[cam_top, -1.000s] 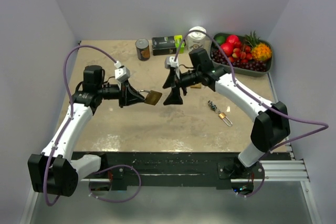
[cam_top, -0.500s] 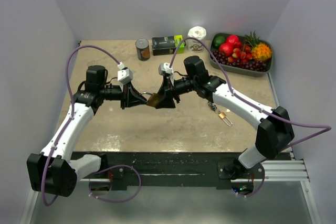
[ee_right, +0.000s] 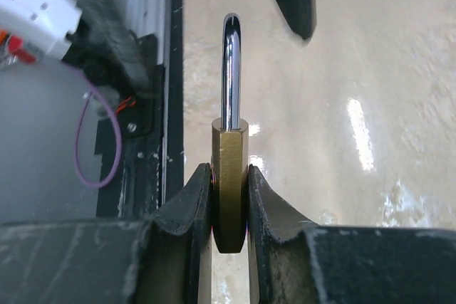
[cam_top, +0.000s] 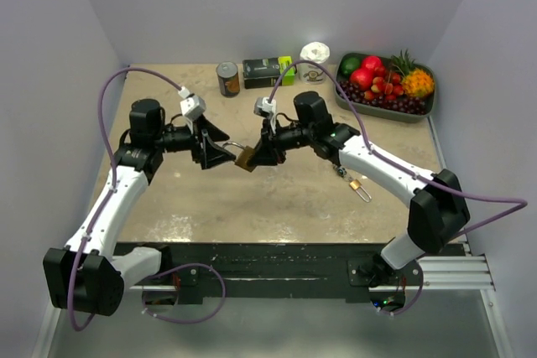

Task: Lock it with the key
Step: Place the lock at the center of the board.

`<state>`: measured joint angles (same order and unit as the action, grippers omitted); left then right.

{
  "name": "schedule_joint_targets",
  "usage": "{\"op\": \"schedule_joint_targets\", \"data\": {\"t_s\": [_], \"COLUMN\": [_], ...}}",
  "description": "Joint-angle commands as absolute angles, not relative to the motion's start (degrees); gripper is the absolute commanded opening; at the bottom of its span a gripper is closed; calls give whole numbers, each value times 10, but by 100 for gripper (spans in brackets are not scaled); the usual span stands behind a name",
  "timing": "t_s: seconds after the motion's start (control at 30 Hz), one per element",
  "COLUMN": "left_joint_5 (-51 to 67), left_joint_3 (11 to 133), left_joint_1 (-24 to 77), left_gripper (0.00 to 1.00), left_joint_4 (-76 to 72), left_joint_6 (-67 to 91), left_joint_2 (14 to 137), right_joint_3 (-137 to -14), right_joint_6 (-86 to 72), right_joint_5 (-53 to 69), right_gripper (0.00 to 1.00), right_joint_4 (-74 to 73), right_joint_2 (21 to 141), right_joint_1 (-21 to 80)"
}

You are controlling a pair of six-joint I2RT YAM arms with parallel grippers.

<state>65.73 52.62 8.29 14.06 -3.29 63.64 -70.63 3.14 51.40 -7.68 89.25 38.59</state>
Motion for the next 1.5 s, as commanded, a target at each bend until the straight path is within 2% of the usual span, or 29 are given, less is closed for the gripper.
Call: {"op": "schedule_joint_targets", "data": {"t_s": [0.0,0.07,0.23,0.4,0.57,0.9,1.33,1.47], "left_joint_5": [557,516,420,347,273,248,247,238], "left_joint_3": [532,550,557,538,583,586,580,577], "left_joint_1": [55,55,56,69,109,166,181,182], "left_gripper": [91,99,99,99,99,99,81,80], "left_joint_4": [23,29,-20,-11,35,9,-24,-19], "left_joint_6": [133,191,360,472,471,474,497,503], "left_joint_2": [631,640,649,667,697,718,738,741], "right_joint_3": [-687,-676,-659,-662,-667,-688,-717,-728], "right_joint_6": [-118,-162,-251,-279,-295,-289,-299,-312], "right_joint_5": [362,318,199,165,140,85,47,24], "right_gripper": [0,0,0,0,0,0,0,0], "right_joint_4": [69,101,173,206,214,200,207,195], "right_joint_2": [862,847,826,836,846,860,888,892], "right_joint_1": [361,358,364,379,399,432,454,454]}}
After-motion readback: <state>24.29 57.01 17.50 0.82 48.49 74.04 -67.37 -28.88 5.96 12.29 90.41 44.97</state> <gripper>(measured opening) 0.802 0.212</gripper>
